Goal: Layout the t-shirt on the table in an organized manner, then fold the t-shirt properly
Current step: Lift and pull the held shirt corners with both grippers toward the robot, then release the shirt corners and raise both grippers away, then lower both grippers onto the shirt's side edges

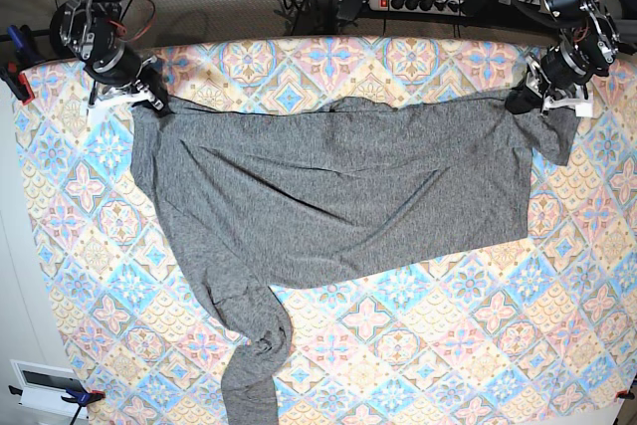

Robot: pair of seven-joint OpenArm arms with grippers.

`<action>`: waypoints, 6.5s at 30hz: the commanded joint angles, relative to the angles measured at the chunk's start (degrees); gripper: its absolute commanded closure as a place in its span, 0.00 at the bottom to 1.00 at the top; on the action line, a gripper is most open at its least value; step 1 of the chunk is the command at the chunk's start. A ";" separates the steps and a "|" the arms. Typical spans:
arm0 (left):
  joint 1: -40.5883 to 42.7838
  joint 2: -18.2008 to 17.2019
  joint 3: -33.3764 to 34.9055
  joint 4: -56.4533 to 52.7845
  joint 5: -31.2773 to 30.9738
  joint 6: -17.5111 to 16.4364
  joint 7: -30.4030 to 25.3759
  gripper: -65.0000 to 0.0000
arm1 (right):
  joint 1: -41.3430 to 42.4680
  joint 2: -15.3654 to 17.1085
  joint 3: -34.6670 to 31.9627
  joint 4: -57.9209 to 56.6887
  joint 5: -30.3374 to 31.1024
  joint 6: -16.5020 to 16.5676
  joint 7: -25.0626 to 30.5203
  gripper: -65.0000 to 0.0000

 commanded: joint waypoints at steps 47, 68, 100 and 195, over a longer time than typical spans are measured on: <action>6.07 0.58 -0.27 -0.11 3.66 1.11 1.11 1.00 | -4.37 0.94 3.72 0.33 4.84 0.23 0.04 1.00; 6.07 0.40 -0.09 -0.11 3.74 1.11 1.37 1.00 | -4.45 1.03 3.89 0.94 4.84 0.23 -3.21 0.82; 6.42 1.99 -0.27 -0.11 0.93 -0.64 1.20 0.47 | -6.04 1.03 21.03 6.83 4.92 0.23 -8.05 0.82; -13.45 1.99 -6.42 2.44 -20.99 -3.72 8.54 0.67 | 21.04 0.06 -3.49 4.81 6.86 3.57 -8.13 0.80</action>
